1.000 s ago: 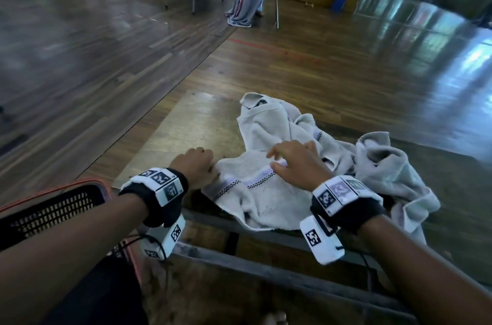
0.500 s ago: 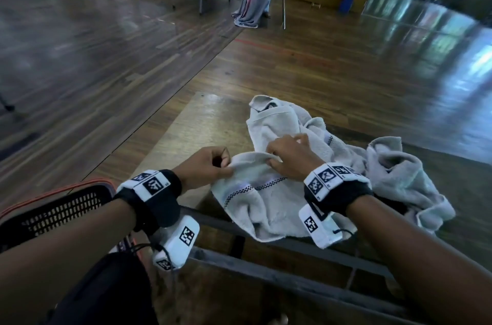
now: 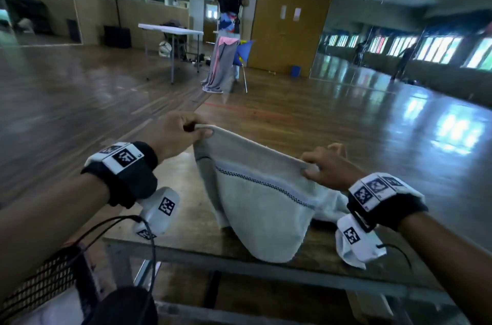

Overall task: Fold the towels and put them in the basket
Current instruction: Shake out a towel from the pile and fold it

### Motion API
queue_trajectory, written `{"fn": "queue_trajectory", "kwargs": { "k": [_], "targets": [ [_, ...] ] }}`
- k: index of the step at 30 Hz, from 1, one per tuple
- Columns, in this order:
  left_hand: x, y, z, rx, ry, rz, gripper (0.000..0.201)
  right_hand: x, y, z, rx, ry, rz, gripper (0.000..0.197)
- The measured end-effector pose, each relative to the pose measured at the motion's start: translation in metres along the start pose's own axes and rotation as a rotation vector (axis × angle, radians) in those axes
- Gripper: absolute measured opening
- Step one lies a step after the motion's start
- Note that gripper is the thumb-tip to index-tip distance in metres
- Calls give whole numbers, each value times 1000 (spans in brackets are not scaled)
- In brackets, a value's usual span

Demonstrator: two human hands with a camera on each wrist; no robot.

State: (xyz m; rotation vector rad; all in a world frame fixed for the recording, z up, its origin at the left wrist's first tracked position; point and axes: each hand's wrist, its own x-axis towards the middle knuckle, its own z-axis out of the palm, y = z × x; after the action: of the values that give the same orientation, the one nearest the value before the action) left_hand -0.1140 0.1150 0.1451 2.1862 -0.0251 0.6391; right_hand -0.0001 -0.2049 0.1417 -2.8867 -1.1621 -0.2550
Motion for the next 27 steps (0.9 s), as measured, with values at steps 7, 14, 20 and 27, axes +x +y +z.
{"fn": "queue_trajectory", "kwargs": {
  "k": [7, 14, 20, 27],
  "targets": [
    [15, 86, -47, 84, 177, 198, 16, -42, 30, -109, -24, 225, 43, 14],
    [45, 164, -112, 194, 324, 396, 19, -46, 31, -225, 79, 600, 33, 8],
    [62, 217, -161, 256, 417, 474, 21, -51, 22, -305, 176, 791, 37, 7],
    [78, 255, -185, 87, 462, 445, 13, -47, 18, -356, 318, 855, 86, 2]
  ]
}}
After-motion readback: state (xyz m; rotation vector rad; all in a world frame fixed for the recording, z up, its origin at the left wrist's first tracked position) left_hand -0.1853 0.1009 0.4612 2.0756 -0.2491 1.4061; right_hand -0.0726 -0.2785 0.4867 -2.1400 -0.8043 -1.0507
